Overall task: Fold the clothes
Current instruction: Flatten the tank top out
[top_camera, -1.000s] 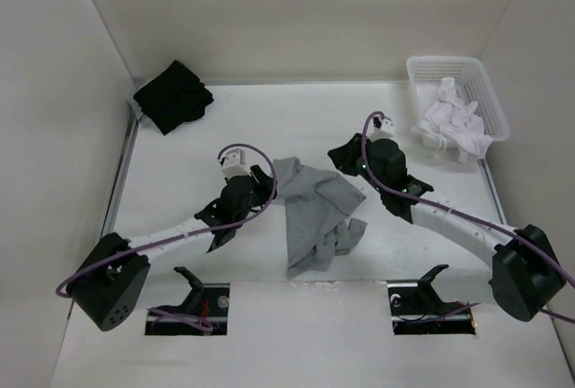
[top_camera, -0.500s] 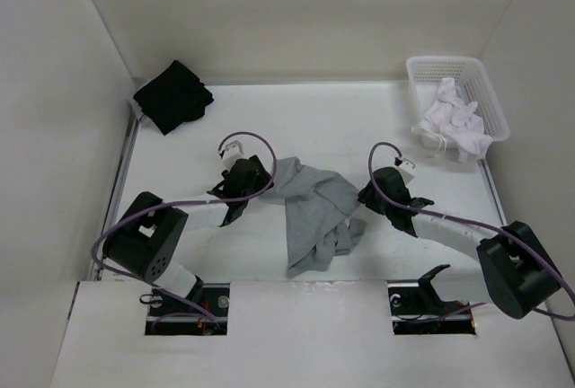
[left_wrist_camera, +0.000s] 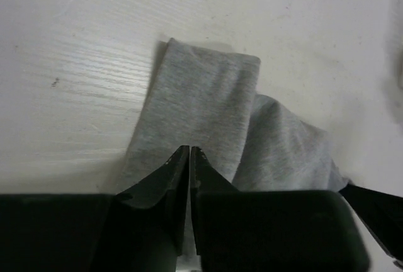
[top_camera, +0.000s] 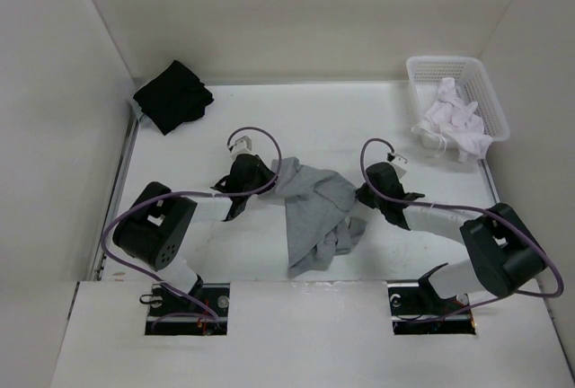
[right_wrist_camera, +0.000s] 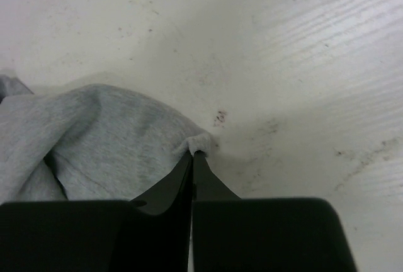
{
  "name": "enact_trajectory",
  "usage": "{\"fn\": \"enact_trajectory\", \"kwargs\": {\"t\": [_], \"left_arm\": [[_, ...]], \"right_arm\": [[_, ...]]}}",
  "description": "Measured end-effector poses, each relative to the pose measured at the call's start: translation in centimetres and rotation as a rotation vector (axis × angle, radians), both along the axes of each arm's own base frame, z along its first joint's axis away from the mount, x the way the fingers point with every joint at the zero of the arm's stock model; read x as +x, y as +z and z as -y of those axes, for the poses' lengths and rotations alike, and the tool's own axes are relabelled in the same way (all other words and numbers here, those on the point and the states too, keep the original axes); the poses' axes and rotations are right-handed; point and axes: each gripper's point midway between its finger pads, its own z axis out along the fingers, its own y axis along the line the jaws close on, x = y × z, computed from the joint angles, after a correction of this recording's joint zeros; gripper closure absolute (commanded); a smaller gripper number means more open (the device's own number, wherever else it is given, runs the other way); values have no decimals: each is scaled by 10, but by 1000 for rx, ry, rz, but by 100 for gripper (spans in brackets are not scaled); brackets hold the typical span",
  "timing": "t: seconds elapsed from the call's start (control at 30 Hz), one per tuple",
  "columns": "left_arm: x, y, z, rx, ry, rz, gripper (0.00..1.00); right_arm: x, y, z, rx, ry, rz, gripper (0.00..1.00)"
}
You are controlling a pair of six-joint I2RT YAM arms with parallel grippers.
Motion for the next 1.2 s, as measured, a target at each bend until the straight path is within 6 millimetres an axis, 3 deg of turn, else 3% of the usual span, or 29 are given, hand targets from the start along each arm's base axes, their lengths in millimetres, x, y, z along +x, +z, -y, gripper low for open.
{"fn": "enact_trajectory", "kwargs": {"t": [0.13,0.23,0.27,0.37,0.4,0.47,0.53,0.67,0.83,1.0,1.1,1.2], "left_arm": [[3,10,8,-53,-21,17,100],[13,28,14,-85,-19,48,100],[25,53,17,-117,-12,100,99],[38,93,14,-158,7,182,82],[40,110,6,-169,30,216,70],[40,119,-3,-160,51,233,66],[38,111,-13,-123,68,214,62],[19,58,-14,-32,22,80,60],[-5,6,4,40,-81,-58,60],[-9,-12,16,58,-127,-87,64],[0,-12,25,57,-137,-70,70],[10,-14,29,68,-129,-54,66]], "right_arm": [[19,23,-12,6,47,78,100],[44,64,-26,23,79,179,100],[64,107,-37,52,98,279,100],[83,172,-48,95,112,416,100],[88,195,-51,108,116,466,99],[90,210,-51,119,116,503,99],[87,200,-49,113,117,487,99],[79,157,-33,80,105,398,99],[77,147,-27,75,100,374,99],[75,145,-30,85,114,371,99],[71,135,-29,87,119,350,99],[67,127,-29,88,125,331,99]]}}
